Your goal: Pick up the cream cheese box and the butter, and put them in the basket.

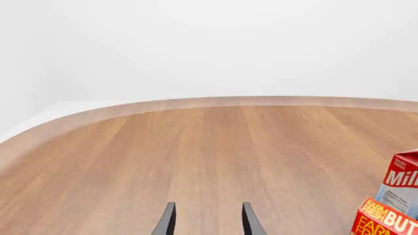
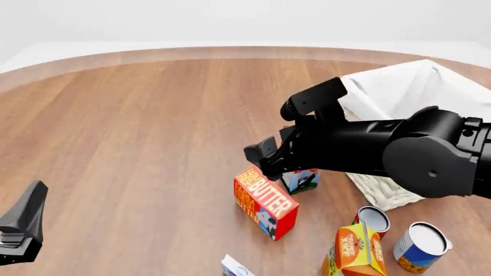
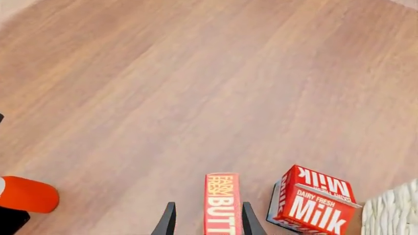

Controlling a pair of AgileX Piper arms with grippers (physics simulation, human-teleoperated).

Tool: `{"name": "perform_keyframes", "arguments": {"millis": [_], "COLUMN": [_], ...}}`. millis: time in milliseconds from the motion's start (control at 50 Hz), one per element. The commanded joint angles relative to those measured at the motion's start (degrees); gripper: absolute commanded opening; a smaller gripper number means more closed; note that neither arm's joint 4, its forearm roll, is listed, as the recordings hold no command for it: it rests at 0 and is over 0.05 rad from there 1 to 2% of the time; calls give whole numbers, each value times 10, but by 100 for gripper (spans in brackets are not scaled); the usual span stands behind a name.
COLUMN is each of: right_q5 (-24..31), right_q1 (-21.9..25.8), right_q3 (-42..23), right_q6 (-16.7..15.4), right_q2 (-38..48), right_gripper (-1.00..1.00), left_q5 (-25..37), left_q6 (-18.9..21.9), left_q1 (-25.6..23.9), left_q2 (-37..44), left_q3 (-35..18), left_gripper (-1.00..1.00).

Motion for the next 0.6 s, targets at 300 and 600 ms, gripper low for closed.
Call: {"name": "perform_keyframes", "arguments": {"millis": [300, 600], "right_q5": [-26, -36], "right_q1": [-16, -19], "right_q3": [24, 36], "right_q6": [12, 21], "right_q2": [48, 66], "right_gripper": [100, 100], "left_q5": [0, 0], "left_q6": [0, 0], "left_q1": [0, 0], "left_q2": [0, 0], "left_q3": [0, 0], "left_gripper": [100, 100]}}
